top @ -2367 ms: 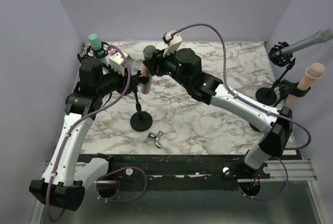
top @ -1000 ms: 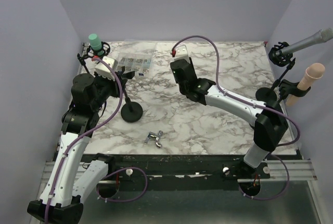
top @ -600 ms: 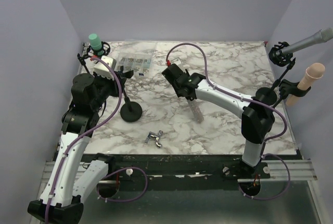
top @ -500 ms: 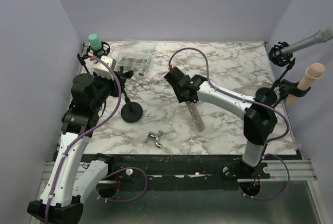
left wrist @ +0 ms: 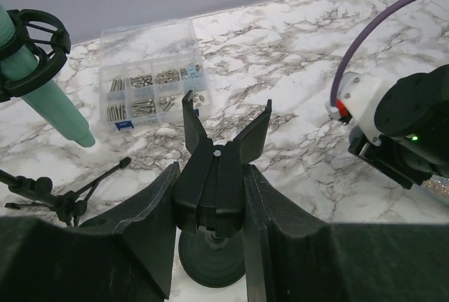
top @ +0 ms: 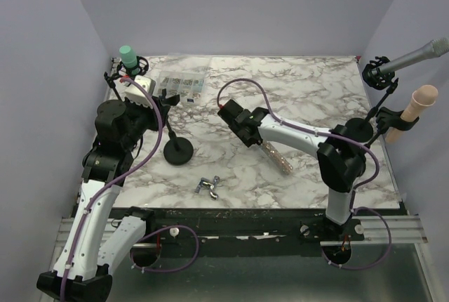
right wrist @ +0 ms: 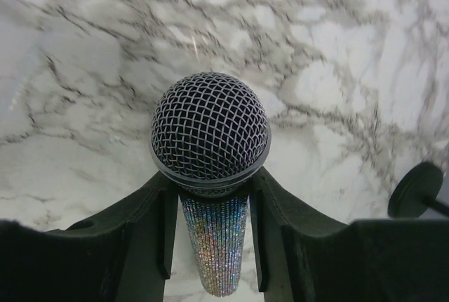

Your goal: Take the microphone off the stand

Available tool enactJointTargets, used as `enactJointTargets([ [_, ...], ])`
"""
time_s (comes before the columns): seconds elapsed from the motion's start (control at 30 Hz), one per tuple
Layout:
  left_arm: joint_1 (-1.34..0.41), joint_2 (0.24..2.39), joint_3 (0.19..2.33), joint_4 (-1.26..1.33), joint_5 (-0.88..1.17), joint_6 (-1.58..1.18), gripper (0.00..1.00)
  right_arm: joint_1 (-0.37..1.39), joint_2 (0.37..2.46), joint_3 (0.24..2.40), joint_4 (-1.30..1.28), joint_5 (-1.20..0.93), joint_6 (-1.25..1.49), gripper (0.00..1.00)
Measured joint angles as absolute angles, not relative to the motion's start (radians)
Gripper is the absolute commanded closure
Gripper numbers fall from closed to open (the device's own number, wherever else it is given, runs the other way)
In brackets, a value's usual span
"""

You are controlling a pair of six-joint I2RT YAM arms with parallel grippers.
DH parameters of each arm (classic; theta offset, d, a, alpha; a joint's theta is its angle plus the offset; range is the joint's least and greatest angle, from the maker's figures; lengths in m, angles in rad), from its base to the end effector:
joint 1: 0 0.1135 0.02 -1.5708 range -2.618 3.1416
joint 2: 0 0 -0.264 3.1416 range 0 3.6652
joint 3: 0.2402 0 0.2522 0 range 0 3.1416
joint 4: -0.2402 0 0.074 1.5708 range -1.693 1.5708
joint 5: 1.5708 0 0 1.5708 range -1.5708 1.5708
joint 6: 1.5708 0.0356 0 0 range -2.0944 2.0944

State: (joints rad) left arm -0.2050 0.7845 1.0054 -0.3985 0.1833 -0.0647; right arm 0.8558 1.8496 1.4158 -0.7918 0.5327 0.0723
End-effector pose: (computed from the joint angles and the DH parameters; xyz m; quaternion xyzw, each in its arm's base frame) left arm 0.1615 -0.0402 0.3930 0.1121 0.7578 -0.1555 0.6237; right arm 0.2599 0.2717 0.2203 -0.3211 0.8957 -0.1577 0.2642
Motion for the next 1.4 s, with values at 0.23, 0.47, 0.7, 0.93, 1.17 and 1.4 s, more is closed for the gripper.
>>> enactJointTargets([
  [0.23, -0.205, 0.78, 1.005, -0.398, 0.172, -0.065, 1.0, 0.907, 1.944, 1.457, -0.581, 0.442, -0.224, 0.96],
  [0.47, -0.205, 0.778, 1.005, -0.398, 0.15, -0.064, 1.0, 0.934, 1.943, 1.401, -0.446, 0.235, -0.471, 0.93],
  [0.7, -0.205, 0.777, 1.005, -0.398, 0.142, -0.064, 1.0, 0.975, 1.929, 1.259, -0.303, 0.215, -0.589, 0.89],
  [0.93, -0.205, 0.777, 1.005, -0.398, 0.141, -0.064, 1.0, 0.978, 1.929, 1.254, -0.285, 0.215, -0.595, 0.64],
  [1.17, -0.205, 0.772, 1.005, -0.398, 0.135, -0.06, 1.0, 0.978, 1.929, 1.254, -0.284, 0.214, -0.575, 0.45],
  [1.4, -0.205, 0.768, 1.003, -0.398, 0.128, -0.056, 1.0, 0.978, 1.929, 1.253, -0.285, 0.188, -0.54, 0.37],
])
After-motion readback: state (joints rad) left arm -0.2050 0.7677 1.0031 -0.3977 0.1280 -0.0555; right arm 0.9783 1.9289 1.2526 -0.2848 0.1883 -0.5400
